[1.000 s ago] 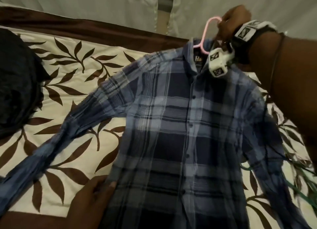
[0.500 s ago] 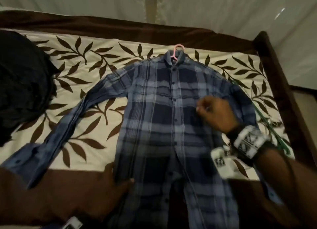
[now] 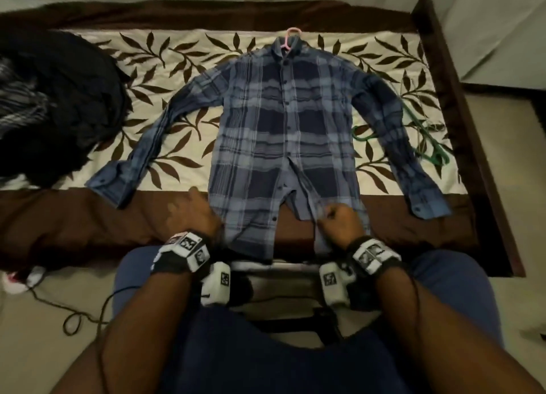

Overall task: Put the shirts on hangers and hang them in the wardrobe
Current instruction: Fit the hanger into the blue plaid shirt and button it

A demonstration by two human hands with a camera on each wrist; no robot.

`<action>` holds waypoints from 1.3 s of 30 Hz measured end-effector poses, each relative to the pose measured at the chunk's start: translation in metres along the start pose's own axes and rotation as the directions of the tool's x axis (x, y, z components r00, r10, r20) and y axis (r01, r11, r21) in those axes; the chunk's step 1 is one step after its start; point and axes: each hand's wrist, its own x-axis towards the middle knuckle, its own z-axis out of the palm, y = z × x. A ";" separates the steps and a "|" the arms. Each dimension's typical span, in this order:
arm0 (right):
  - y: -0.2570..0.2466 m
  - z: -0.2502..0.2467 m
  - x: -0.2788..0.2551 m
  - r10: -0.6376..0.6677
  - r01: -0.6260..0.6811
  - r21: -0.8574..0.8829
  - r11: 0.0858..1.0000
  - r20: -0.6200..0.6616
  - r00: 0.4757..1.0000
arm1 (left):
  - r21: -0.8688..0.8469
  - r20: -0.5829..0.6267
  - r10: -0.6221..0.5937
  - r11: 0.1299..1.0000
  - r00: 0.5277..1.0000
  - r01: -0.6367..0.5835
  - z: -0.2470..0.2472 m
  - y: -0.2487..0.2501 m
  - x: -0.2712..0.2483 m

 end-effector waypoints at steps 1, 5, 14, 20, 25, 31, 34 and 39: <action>-0.002 -0.010 -0.005 0.010 -0.006 0.095 0.995 -0.043 0.999 | 0.022 -0.062 0.057 0.998 0.996 -0.056 -0.001 0.011 -0.010; -0.010 -0.047 -0.026 0.017 0.044 0.338 0.940 -0.176 0.984 | -0.229 0.223 0.486 0.869 0.845 -0.439 0.026 0.064 -0.037; -0.011 -0.104 -0.024 -0.140 0.281 0.242 0.929 -0.473 0.870 | 0.049 0.026 0.453 0.890 0.891 -0.454 0.078 0.137 -0.019; -0.014 -0.111 -0.022 -0.236 0.346 0.115 0.931 -0.531 0.814 | 0.467 0.213 0.682 0.558 0.699 -0.686 0.048 0.136 -0.012; -0.016 -0.112 -0.025 -0.348 0.395 0.002 0.919 -0.468 0.813 | 0.016 0.540 0.660 0.612 0.522 -0.791 0.014 0.093 -0.045; -0.010 -0.088 -0.025 -0.336 0.329 -0.113 0.938 -0.049 0.941 | 0.025 0.236 0.467 0.873 0.852 -0.486 0.015 0.052 -0.024; -0.004 -0.078 -0.032 -0.275 0.302 -0.129 0.945 0.188 0.943 | 0.053 0.014 0.055 0.997 0.998 -0.056 0.022 0.026 0.003; -0.009 -0.087 -0.041 -0.317 0.213 0.413 0.885 0.201 0.927 | -0.298 0.332 -0.006 0.948 0.943 0.111 0.026 0.005 0.017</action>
